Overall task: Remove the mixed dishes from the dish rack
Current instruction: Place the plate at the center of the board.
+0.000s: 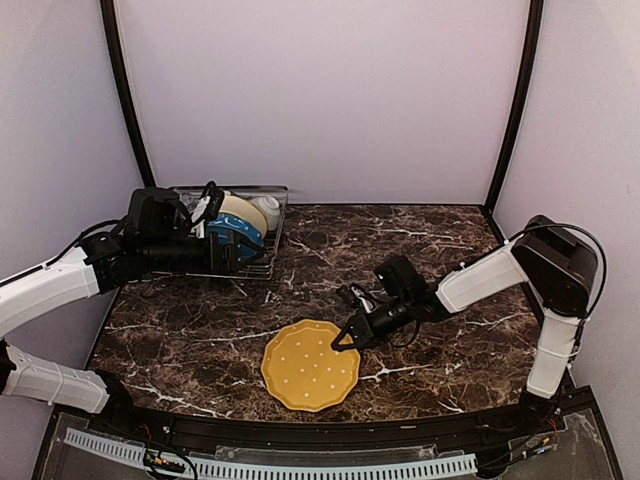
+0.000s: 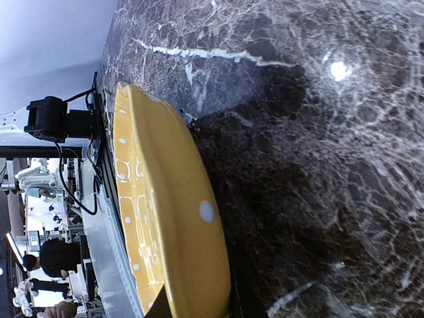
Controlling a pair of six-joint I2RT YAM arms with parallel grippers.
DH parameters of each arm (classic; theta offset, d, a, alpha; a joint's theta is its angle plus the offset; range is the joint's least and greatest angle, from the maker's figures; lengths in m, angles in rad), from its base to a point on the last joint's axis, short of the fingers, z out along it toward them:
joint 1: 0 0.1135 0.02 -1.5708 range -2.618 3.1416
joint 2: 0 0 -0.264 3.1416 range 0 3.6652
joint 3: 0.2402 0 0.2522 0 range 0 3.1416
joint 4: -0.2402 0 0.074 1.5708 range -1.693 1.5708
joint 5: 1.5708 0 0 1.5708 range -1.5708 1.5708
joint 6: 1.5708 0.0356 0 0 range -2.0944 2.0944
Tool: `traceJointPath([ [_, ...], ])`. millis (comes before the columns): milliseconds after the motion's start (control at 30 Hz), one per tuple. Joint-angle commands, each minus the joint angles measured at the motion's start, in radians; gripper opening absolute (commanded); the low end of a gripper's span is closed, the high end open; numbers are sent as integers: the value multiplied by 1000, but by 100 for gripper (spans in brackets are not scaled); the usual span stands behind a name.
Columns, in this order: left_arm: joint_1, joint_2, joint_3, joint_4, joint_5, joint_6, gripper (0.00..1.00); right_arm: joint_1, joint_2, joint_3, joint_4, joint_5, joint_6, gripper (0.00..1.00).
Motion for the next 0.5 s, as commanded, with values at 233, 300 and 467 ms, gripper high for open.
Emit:
traceJointPath([
  [233,1,-16,-1,-34,-16,-20,99,15,75,32,87,-116,-33,0],
  [300,1,-8,6,-31,-13,-23,99,15,96,56,61,-127,-60,0],
  [467,1,-5,16,-37,-12,-26,99,15,115,93,-4,-100,-100,1],
])
